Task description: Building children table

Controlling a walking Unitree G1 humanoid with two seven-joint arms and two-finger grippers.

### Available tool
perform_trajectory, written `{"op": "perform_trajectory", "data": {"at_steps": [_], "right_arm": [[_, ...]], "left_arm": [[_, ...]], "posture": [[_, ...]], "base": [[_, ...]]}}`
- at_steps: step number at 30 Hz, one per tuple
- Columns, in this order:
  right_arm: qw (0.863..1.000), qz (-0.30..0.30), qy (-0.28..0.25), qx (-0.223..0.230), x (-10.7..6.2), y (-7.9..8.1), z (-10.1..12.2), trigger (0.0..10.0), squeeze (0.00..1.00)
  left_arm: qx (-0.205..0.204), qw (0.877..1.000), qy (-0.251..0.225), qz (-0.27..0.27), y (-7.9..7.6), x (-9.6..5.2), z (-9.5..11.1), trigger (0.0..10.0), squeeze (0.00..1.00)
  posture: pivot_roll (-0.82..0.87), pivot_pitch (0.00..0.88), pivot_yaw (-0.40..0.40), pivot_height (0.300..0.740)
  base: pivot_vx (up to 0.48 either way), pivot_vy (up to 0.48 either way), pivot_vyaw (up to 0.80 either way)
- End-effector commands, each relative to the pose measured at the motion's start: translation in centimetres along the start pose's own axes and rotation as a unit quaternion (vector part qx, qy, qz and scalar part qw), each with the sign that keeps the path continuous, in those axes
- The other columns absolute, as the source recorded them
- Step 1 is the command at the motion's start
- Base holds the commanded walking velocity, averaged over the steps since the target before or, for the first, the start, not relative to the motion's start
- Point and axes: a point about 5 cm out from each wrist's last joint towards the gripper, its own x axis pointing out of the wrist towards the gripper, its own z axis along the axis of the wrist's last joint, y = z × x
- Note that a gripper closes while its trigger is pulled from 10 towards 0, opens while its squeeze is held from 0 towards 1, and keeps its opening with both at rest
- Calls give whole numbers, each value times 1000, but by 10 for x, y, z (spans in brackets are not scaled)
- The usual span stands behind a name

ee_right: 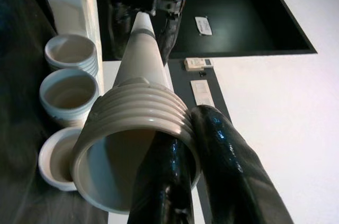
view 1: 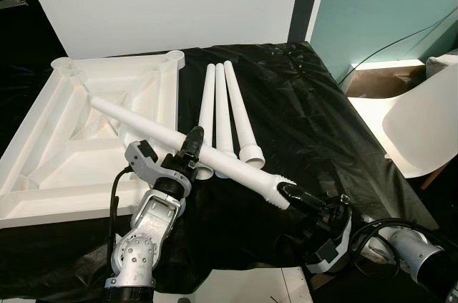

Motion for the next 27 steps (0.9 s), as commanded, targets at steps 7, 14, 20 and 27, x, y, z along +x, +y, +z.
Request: {"op": "perform_trajectory", "data": {"at_steps": [7,14,20,27], "right_arm": [[989,-23,139,44,-2,6,-10,10000,1000],[982,-37,175,68,1,7,-10,10000,1000],[940,-1,218,263,8,2,-9,10000,0],[886,-18,289,361,12,-8,-16,10000,0]], "left_arm": [[5,963,-21,-269,-29,-9,7,0,0],[5,964,-26,-263,-29,-8,6,0,0],[24,967,-33,-250,-29,-7,9,0,0],[42,973,-50,-221,-26,-1,11,0,0]], "posture": [[-6,0,2,740],[-7,0,5,740],[-12,0,10,740],[-29,0,14,740]], "base": [[0,0,0],[0,0,0],[0,0,0],[0,0,0]]}}
